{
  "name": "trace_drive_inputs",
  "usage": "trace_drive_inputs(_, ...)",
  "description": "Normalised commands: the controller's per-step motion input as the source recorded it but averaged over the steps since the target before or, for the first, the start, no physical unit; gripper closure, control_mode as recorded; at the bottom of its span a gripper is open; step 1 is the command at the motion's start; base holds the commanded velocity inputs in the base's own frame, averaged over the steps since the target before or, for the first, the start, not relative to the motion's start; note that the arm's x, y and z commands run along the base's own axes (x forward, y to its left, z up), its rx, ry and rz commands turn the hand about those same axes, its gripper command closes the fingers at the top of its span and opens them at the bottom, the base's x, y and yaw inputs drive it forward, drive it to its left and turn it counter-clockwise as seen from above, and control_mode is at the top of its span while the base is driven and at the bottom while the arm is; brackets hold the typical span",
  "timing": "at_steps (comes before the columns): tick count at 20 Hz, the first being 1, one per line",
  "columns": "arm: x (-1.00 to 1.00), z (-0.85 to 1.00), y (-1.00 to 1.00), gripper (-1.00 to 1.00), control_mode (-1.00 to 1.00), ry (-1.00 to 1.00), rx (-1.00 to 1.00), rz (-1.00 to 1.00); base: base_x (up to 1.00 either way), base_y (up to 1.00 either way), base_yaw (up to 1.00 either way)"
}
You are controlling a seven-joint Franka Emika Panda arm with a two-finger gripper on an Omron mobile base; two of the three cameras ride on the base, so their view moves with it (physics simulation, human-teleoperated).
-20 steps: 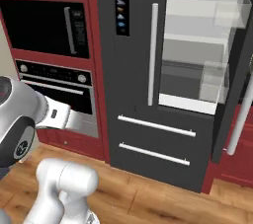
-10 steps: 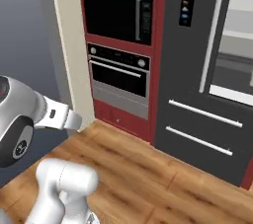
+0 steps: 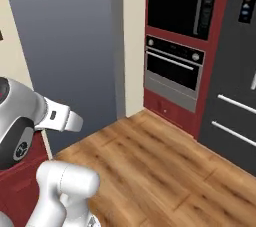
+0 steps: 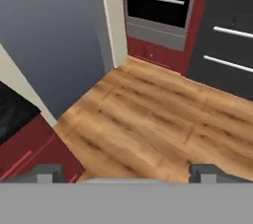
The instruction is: Place one of the steaks on the plate and the other in the bowl. Then place the bowl in the fridge.
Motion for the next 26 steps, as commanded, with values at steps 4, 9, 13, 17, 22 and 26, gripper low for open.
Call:
trace_drive_inputs(4, 0.0, 0.0, 0.0, -1.0, 1.0, 0.0, 0.0, 0.0, -0.9, 0.2, 0.53)
trace_drive_inputs(9, 0.0, 0.0, 0.0, -1.0, 1.0, 0.0, 0.0, 0.0, -0.99, 0.34, 0.56)
trace_drive_inputs(13, 0.0, 0.0, 0.0, -1.0, 1.0, 0.0, 0.0, 0.0, -0.99, 0.56, 0.57)
trace_drive_inputs(17, 0.0, 0.0, 0.0, -1.0, 1.0, 0.0, 0.0, 0.0, -0.86, 0.95, 0.54)
trace_drive_inputs(22, 0.0, 0.0, 0.0, -1.0, 1.0, 0.0, 0.0, 0.0, -0.7, 1.0, 0.46)
trace_drive_inputs(26, 0.0, 0.0, 0.0, -1.0, 1.0, 0.0, 0.0, 0.0, -0.18, 1.0, 0.33)
